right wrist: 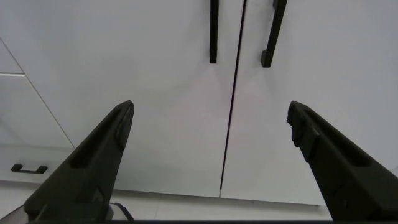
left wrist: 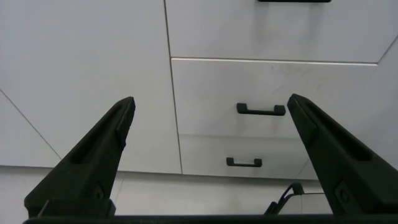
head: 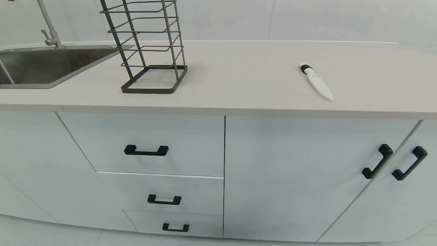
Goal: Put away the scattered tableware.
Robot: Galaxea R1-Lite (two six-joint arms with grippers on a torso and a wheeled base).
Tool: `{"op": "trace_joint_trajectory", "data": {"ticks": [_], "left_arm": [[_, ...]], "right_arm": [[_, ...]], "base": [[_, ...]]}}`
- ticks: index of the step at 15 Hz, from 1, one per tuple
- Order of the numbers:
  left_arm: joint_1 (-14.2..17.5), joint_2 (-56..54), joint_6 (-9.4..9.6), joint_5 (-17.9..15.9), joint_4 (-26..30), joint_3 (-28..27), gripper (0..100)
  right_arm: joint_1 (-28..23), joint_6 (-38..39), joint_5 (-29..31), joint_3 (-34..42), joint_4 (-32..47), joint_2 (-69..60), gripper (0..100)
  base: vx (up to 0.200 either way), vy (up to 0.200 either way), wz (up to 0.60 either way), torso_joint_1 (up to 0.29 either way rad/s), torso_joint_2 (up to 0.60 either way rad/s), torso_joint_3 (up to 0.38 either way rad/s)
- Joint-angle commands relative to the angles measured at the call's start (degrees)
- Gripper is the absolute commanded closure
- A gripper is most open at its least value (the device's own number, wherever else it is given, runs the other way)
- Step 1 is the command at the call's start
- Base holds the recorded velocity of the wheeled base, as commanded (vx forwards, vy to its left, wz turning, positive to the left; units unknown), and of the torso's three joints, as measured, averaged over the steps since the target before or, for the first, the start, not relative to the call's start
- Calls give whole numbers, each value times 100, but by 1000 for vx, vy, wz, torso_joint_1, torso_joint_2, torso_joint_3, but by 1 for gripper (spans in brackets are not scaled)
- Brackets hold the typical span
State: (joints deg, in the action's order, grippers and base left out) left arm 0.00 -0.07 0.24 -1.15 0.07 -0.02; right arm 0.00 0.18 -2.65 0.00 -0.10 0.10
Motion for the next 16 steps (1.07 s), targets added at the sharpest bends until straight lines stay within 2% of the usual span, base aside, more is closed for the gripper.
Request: {"op": "trace_joint_trajectory", "data": {"ticks": [1,4,11,14,16], "left_arm": [[0,7,2,0,1,2,0],[0,7,2,9,1,-6,0],[0,7,11,27,1,-6,0],[0,7,11,27,1,2,0],[0,7,11,27,1,2,0]], "right_arm": [[0,-1,-8,0,1,8,0],[0,-1,-8,0,1,8,0],[0,-1,-8,0,1,8,0],[0,-1,-8,0,1,8,0],[0,-1,-8,0,1,8,0]], "base": [[0,0,0,227,-27,-100],[0,0,0,256,-271,-198],[0,0,0,220,-572,-206],[0,0,0,98,-481,-224],[0,0,0,398,-500,-237]]}}
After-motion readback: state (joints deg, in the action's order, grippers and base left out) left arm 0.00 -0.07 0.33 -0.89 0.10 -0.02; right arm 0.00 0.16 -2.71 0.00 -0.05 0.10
